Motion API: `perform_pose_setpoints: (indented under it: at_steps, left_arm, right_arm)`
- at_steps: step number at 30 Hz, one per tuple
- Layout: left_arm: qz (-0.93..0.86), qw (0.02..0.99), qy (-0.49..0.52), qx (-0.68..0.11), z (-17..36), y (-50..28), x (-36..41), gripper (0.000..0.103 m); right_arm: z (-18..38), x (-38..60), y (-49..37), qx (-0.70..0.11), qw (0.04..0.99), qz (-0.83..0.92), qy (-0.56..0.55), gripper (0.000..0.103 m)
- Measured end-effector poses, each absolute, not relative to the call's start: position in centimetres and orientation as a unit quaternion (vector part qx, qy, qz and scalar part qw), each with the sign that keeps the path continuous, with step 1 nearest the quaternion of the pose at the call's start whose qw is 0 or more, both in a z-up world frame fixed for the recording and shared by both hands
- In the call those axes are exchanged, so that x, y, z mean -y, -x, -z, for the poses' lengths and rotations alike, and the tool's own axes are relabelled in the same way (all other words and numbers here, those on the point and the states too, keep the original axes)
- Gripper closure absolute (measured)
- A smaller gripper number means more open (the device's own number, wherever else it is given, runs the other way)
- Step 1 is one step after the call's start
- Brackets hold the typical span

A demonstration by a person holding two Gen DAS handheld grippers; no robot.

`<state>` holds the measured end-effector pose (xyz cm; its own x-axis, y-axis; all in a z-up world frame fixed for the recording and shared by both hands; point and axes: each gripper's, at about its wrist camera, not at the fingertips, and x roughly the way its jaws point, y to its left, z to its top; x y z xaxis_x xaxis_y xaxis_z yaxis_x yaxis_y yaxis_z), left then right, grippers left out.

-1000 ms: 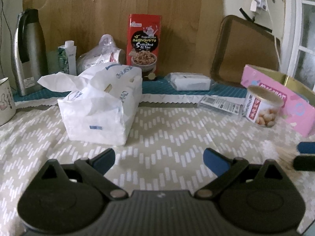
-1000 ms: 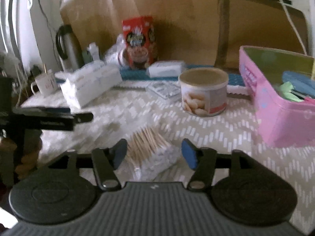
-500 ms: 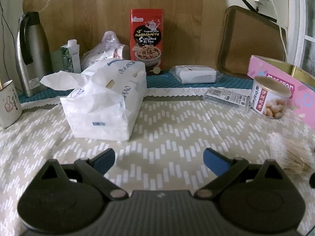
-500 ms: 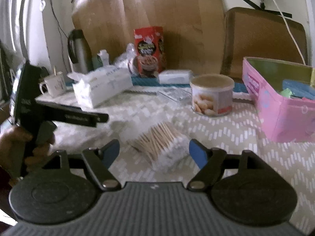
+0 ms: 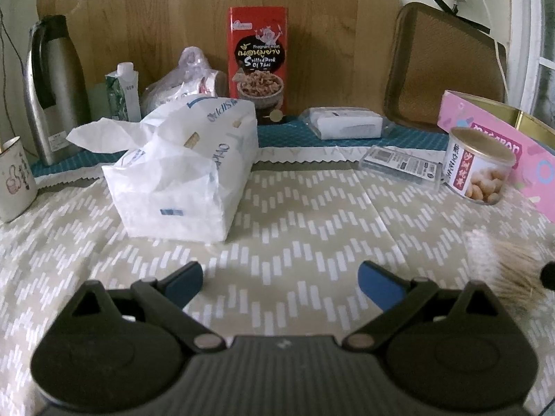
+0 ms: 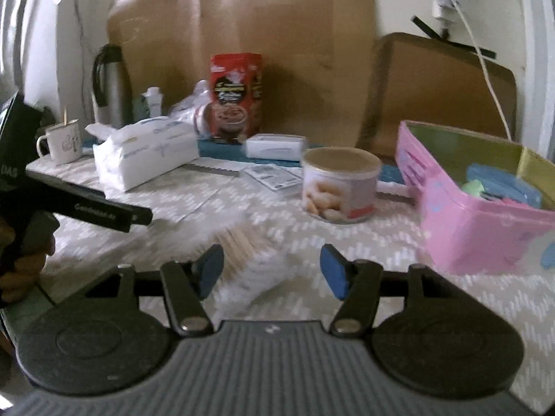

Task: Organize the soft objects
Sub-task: 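Carry the cotton-swab pack into the tin and release it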

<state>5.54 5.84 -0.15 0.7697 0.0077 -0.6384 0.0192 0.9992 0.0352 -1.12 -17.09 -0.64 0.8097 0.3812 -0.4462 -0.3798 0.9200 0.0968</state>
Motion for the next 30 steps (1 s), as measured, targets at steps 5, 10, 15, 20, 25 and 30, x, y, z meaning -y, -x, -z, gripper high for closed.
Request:
perform_pose_setpoints:
  at_steps: [5,10,15,20,25,30]
  left_arm:
    - [0.047,0.938,0.043,-0.340,-1.0,-4.9,-6.0,0.004]
    - [0.122,0.934,0.017,-0.336,-2.4,-4.7,-2.1,0.023]
    - [0.178,0.912,0.026,-0.369,-1.2,-5.6,1.6,0.052]
    - [0.233,0.901,0.032,-0.364,-3.6,-6.0,4.6,0.078]
    - [0.273,0.910,0.015,-0.310,-7.7,-6.7,9.1,0.078]
    - [0.301,0.910,-0.007,-0.284,-9.3,-9.6,15.5,0.077]
  right_arm:
    - [0.2,18.4,1.5,-0.239,0.947,-0.215,-0.026,0.035]
    - [0.7,17.1,1.6,-0.254,0.935,-0.247,-0.007,0.035]
    - [2.4,16.4,1.0,-0.271,0.932,-0.243,0.000,0.064]
    - [2.3,18.1,0.9,-0.255,0.942,-0.218,-0.010,0.068]
    - [-0.2,21.4,1.8,-0.193,0.963,-0.185,-0.020,0.068]
    - [-2.5,25.4,0.9,-0.142,0.982,-0.124,-0.009,0.067]
